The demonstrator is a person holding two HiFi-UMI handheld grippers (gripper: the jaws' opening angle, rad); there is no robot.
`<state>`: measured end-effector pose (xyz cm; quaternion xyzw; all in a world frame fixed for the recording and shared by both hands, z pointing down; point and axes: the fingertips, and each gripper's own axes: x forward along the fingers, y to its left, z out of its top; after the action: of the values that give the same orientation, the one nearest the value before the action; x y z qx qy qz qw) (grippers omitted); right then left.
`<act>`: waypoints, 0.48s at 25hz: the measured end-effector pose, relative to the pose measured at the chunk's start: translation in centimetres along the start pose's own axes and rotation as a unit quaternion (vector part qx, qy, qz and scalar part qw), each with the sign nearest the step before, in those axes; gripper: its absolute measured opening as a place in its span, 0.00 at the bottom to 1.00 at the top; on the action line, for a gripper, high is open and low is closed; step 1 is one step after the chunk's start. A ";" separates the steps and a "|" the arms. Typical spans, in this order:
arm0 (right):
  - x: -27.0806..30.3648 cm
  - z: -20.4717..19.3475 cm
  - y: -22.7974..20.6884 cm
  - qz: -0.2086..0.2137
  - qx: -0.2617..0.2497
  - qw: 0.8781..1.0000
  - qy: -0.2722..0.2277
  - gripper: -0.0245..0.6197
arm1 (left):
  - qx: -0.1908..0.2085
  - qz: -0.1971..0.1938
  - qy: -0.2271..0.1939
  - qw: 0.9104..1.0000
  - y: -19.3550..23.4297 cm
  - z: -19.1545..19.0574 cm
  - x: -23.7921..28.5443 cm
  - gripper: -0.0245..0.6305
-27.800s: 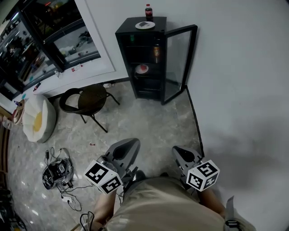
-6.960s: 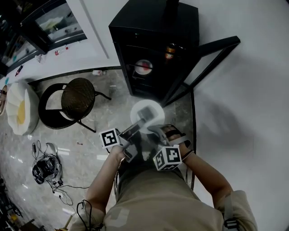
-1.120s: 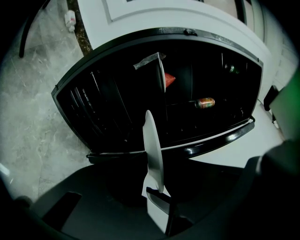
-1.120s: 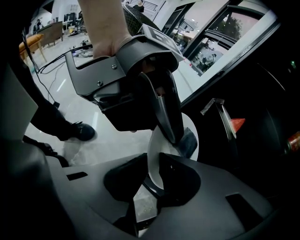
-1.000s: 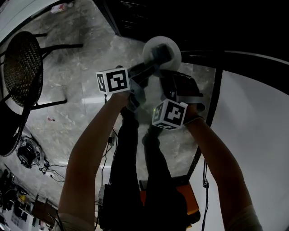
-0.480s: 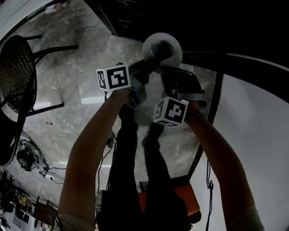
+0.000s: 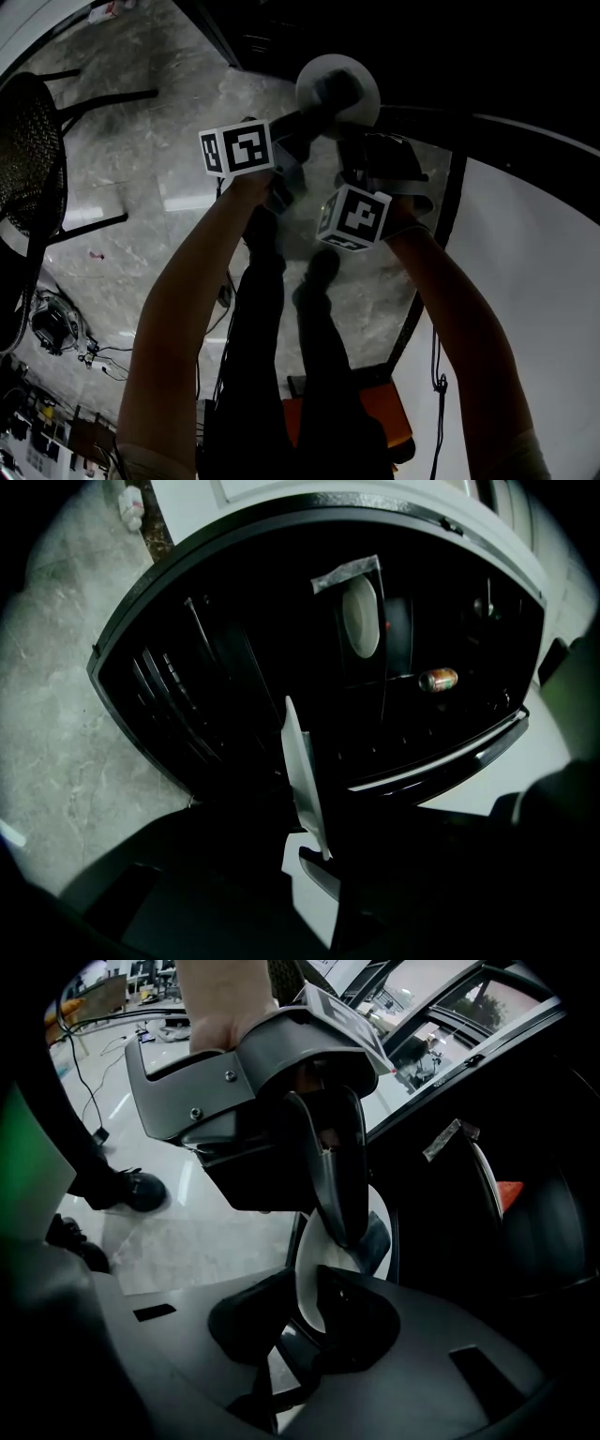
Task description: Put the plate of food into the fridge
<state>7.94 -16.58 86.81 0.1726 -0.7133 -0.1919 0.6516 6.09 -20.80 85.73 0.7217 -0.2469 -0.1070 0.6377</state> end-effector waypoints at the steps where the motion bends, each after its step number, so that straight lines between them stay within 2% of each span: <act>1: 0.3 -0.1 0.0 -0.001 -0.001 1.000 0.003 0.15 | 0.000 0.000 -0.001 1.000 0.2 0.1 0.1 0.12; 12: 2.0 -1.5 -1.2 -0.007 0.004 1.000 0.022 0.14 | -0.010 0.001 -0.013 1.000 1.3 0.7 2.1 0.13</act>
<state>9.23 -18.72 88.05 0.1839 -0.6981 -0.1898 0.6655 7.27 -22.54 87.22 0.7136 -0.2549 -0.1179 0.6418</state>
